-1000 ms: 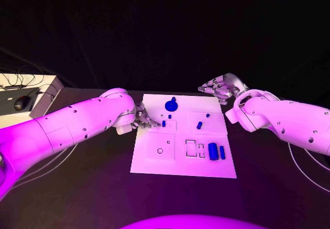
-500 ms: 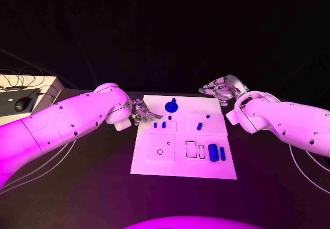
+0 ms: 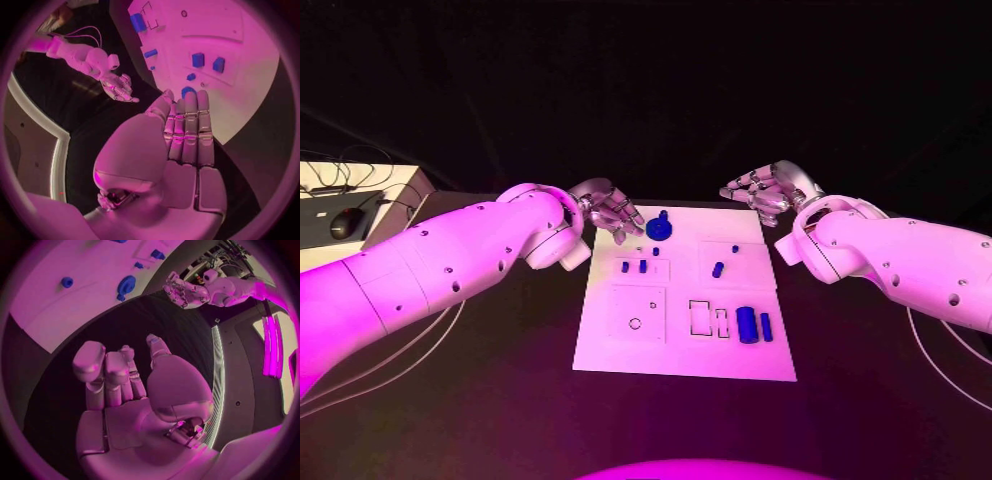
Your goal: Assemble the parts on the task board
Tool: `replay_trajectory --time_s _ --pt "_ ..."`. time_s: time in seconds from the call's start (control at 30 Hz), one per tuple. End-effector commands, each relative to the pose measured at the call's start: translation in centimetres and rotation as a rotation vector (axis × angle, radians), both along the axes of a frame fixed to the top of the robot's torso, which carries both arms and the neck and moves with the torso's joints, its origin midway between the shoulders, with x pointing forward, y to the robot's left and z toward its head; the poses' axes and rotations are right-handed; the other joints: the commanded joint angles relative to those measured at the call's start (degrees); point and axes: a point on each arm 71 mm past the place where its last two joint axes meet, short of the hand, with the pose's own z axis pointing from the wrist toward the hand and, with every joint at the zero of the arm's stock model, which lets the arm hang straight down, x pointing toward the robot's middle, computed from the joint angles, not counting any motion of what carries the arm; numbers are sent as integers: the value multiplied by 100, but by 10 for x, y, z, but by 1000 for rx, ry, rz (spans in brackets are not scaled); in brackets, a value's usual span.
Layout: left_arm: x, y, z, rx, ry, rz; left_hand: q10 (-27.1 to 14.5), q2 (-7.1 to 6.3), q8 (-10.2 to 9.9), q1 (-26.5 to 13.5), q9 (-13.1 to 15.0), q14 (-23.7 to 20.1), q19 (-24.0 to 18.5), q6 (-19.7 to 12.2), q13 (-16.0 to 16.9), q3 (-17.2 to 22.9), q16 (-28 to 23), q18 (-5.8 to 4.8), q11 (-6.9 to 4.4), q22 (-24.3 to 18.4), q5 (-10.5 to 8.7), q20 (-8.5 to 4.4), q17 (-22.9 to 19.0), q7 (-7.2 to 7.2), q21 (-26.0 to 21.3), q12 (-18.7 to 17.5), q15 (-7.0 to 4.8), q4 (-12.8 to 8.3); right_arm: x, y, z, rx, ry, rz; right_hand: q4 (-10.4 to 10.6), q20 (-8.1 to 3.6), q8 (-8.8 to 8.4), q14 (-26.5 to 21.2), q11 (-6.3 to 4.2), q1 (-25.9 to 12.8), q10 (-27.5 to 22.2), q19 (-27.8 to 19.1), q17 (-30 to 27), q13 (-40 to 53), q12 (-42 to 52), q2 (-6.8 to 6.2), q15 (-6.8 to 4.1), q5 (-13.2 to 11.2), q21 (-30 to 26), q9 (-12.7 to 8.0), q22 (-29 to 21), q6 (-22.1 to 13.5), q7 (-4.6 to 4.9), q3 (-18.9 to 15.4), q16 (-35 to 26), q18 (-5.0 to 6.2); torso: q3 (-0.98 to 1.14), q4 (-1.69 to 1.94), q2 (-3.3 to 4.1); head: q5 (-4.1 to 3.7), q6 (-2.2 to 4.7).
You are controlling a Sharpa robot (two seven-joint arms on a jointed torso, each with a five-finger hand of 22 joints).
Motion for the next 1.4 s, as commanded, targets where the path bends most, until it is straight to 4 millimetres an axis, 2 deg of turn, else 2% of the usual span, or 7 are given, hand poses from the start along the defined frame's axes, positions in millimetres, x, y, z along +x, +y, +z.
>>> replay_trajectory --time_s 0.03,0.27,0.5,0.73,0.87,1.17,1.4 --pt "-3 -16 10 9 -281 -127 110 -142 -269 -122 -244 103 37 194 -38 14 -48 15 9 22 14 2 -146 -64 -6 -298 -3 -56 1 -1 2 26 -30 5 -18 -26 -23 -65 4 51 -194 168 -110 -198 -145 37 -4 -20 -303 -9 546 -21 49 20 -147 119 -9 1 4 -19 41" --pt "-5 -33 -5 130 -395 -223 -64 -367 -728 -196 -252 123 123 300 -50 9 -31 45 164 -85 0 52 -280 -148 -145 -1002 74 -84 2 -5 5 74 -61 -2 -79 41 129 -521 45 295 -442 -326 -886 -1114 -642 48 50 -15 -3396 -16 -489 -193 97 67 -1358 266 -9 0 8 -35 83" --pt "-4 -46 -15 220 -440 -271 178 -451 -1302 -166 -243 90 187 655 -46 150 353 95 170 108 0 55 -269 -176 -19 -1617 69 -132 5 -7 7 156 -91 -6 -223 182 199 -1059 164 662 -525 -767 -1568 -2456 -1555 58 205 -71 -4402 -40 -1416 -288 180 155 -2239 57 3 -19 25 -30 119" --pt "0 -51 -20 300 -459 -264 574 -508 -1454 -266 -241 202 346 965 -38 291 1364 158 54 691 7 -44 120 -176 577 -1685 -35 -118 6 -6 10 219 -115 1 -345 475 181 -1388 418 854 -827 -1755 -2776 -3918 -2711 132 496 -29 -4555 -77 -2847 -476 292 286 -4190 -90 -7 -29 52 -50 132" --pt "1 -55 -24 339 -439 -276 431 -553 -1460 -303 -243 110 253 1024 -39 384 1452 173 130 813 6 -10 83 -173 643 -1875 19 -87 7 -5 11 242 -130 12 -391 770 77 -1250 568 854 -389 -2194 -3995 -5650 -3857 97 726 -5 -4545 -89 -4479 -477 339 424 -5676 -51 -3 -14 42 -47 132" --pt "4 -60 -31 400 -407 -287 405 -697 -1465 -290 -245 76 213 908 -51 655 1642 283 201 969 3 92 -256 -133 698 -2304 63 17 7 -2 16 285 -201 16 -536 918 -350 -1438 598 844 -35 -2238 -4990 -5648 -4820 -54 856 0 -4523 -95 -6152 -100 327 1142 -5975 -27 -5 -28 43 -46 116" --pt "7 -58 -35 416 -397 -279 511 -728 -1468 -294 -245 56 220 894 -49 794 1907 314 187 1134 13 95 -404 -107 803 -2396 57 43 8 -3 16 306 -203 9 -526 901 -351 -1449 628 756 53 -2128 -5004 -5650 -4999 -156 867 1 -4487 -97 -6667 -92 361 1480 -5972 -47 8 -17 39 -56 102"
